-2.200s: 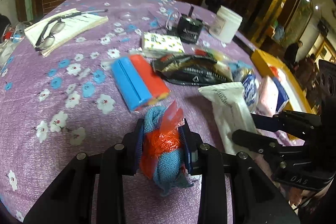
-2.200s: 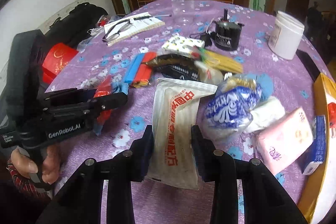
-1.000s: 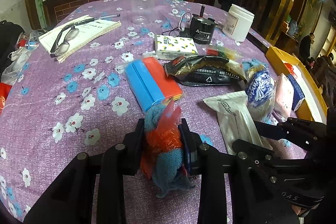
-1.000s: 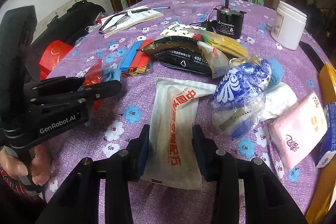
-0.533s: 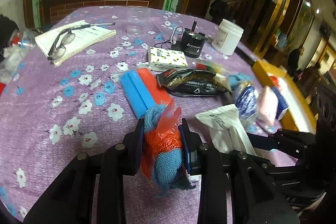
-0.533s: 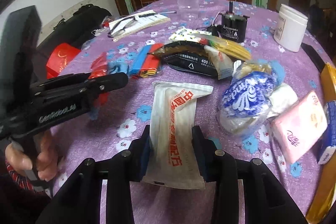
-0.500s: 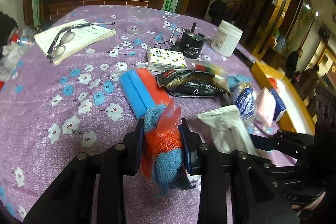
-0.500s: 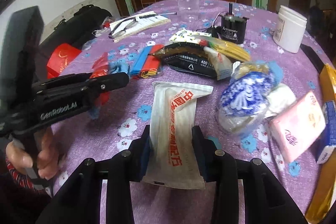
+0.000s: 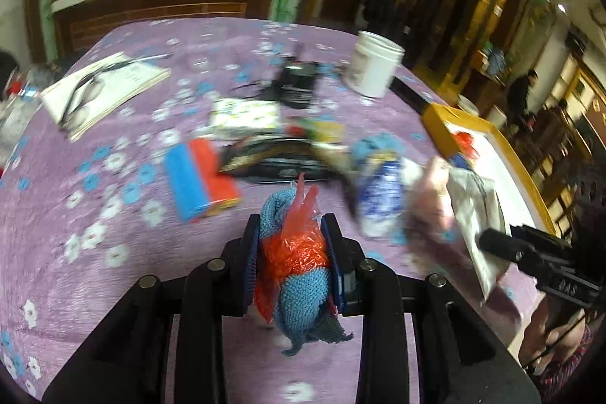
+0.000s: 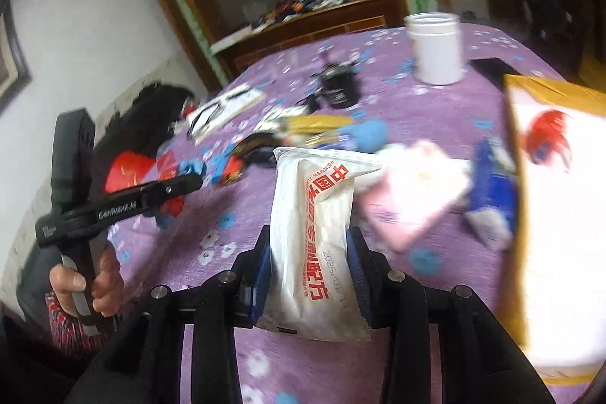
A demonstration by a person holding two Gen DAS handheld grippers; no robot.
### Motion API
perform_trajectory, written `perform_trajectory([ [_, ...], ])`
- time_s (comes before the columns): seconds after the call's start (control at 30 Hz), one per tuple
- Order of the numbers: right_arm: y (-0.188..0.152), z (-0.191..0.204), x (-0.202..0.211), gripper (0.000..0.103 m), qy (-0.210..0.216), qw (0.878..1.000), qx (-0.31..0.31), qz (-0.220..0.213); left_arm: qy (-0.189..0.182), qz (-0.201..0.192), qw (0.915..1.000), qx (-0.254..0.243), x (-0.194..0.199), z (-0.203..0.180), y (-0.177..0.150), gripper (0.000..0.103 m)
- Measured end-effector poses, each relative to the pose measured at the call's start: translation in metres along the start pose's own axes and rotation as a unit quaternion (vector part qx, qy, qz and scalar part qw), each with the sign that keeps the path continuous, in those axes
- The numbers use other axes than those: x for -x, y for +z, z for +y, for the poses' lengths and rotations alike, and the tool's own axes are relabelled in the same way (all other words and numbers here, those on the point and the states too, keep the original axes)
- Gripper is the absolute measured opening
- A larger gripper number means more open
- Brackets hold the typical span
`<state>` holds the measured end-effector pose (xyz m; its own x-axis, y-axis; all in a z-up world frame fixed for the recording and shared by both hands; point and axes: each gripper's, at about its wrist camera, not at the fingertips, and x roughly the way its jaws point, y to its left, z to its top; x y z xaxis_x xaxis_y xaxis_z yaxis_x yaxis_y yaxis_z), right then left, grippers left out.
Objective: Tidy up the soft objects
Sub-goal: 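Carry the blue knit bundle and white packet over the tray with both tools, then open both tools to drop the bundle and packet into the tray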
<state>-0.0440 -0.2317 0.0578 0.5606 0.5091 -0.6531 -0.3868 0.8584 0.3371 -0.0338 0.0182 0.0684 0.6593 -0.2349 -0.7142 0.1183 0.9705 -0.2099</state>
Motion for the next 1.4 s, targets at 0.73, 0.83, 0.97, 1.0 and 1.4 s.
perform_trajectory([
  [0.73,-0.032,-0.165,0.137,0.039,-0.106,0.976,-0.162,-0.099,-0.123,0.069,0.9713,-0.192,-0.068,-0.261,0.03,0.028],
  [0.83,-0.02,-0.18,0.145,0.039,-0.129,0.973,-0.171,-0.088,-0.111,0.086,0.9689,-0.204,-0.089,-0.284,0.04,0.028],
  [0.97,0.016,-0.203,0.15,0.039,-0.174,0.968,-0.163,-0.074,-0.094,0.107,0.9694,-0.2,-0.12,-0.306,0.054,0.028],
  [1.0,0.026,-0.208,0.149,0.039,-0.19,0.967,-0.156,-0.067,-0.09,0.113,0.9693,-0.199,-0.129,-0.31,0.055,0.028],
  [1.4,0.076,-0.271,0.069,0.043,-0.251,0.954,-0.158,0.047,-0.074,0.176,0.9661,-0.174,-0.177,-0.314,0.044,0.032],
])
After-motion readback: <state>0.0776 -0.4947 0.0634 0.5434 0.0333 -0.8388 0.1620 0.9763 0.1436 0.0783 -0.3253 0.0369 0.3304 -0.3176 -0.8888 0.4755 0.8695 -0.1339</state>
